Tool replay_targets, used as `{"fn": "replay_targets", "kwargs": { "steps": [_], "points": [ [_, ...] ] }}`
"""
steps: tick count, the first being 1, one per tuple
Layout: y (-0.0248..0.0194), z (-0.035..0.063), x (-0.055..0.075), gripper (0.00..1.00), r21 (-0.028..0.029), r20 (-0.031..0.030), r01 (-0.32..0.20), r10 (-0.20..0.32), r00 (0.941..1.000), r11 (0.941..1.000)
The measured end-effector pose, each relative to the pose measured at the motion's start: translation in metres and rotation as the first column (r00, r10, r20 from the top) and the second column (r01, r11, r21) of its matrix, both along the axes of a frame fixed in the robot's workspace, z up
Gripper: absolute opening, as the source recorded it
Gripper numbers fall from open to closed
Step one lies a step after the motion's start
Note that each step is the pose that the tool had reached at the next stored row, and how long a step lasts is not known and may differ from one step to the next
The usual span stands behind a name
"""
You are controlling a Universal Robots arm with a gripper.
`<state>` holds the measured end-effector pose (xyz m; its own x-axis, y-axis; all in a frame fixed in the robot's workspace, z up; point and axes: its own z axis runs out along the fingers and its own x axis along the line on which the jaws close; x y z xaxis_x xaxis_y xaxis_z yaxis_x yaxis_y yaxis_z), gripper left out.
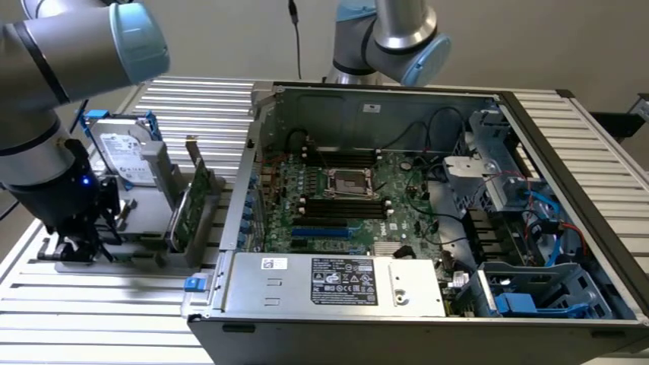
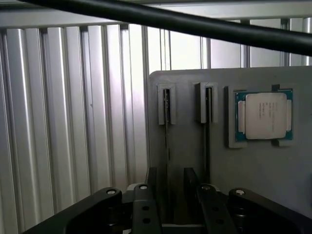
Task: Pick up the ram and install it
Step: 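Pick up the ram and move it above insertion slot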
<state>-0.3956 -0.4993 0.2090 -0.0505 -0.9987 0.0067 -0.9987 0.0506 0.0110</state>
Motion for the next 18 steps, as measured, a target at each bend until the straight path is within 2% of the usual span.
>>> {"fn": "replay_targets", "kwargs": {
  "steps": [10,12,13,14,18],
  "points": [
    [-0.0017,-0.0178,0.000,0.35,-0.0005,0.0000,0.016,-0.016,0.9999,0.9999],
    [-0.0018,-0.0200,0.000,0.22,-0.0004,0.0000,0.019,-0.019,0.9998,0.9998],
    [-0.0019,-0.0205,0.000,0.22,-0.0008,-0.0004,0.020,-0.020,0.9998,0.9998],
    [-0.0019,-0.0206,0.000,0.16,-0.0010,-0.0004,0.021,-0.021,0.9998,0.9998],
    [-0.0018,-0.0210,0.000,0.15,-0.0006,-0.0001,0.021,-0.021,0.9998,0.9998]
  ]
}}
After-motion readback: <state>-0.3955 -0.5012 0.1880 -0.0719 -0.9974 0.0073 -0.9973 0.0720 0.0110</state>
